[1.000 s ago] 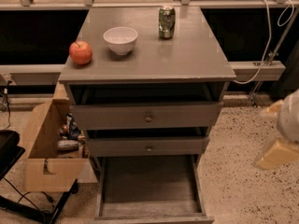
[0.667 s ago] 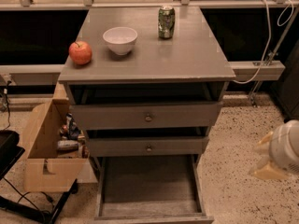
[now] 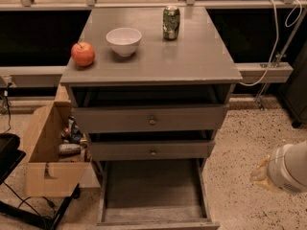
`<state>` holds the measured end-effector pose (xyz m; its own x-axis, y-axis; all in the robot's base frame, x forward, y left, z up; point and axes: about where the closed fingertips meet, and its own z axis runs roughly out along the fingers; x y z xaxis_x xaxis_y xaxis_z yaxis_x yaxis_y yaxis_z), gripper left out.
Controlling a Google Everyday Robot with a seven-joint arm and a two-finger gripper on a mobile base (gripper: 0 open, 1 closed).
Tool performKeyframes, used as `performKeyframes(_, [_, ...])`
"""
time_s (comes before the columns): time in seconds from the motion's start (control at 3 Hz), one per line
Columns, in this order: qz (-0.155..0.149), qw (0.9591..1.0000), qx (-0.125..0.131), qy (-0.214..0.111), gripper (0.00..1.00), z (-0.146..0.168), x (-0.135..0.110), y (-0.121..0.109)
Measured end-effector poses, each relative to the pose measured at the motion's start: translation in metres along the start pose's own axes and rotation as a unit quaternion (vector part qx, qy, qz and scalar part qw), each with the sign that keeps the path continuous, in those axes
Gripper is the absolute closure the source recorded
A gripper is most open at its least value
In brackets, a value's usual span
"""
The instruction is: Close bottom drawer
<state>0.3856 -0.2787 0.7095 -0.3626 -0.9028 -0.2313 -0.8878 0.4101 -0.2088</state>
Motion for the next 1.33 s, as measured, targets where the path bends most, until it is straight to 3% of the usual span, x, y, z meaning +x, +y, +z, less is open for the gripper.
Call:
performKeyframes(0.33, [0.000, 1.0000, 0.000, 0.000, 1.00, 0.000, 0.000, 0.000])
performKeyframes(0.67, [0.007, 0.9998, -0.011, 0.012, 1.00, 0.046, 0.001, 0.004])
performKeyframes(1.33, [0.043, 0.9981, -0.036, 0.026, 1.00, 0.210, 0.038, 0.030])
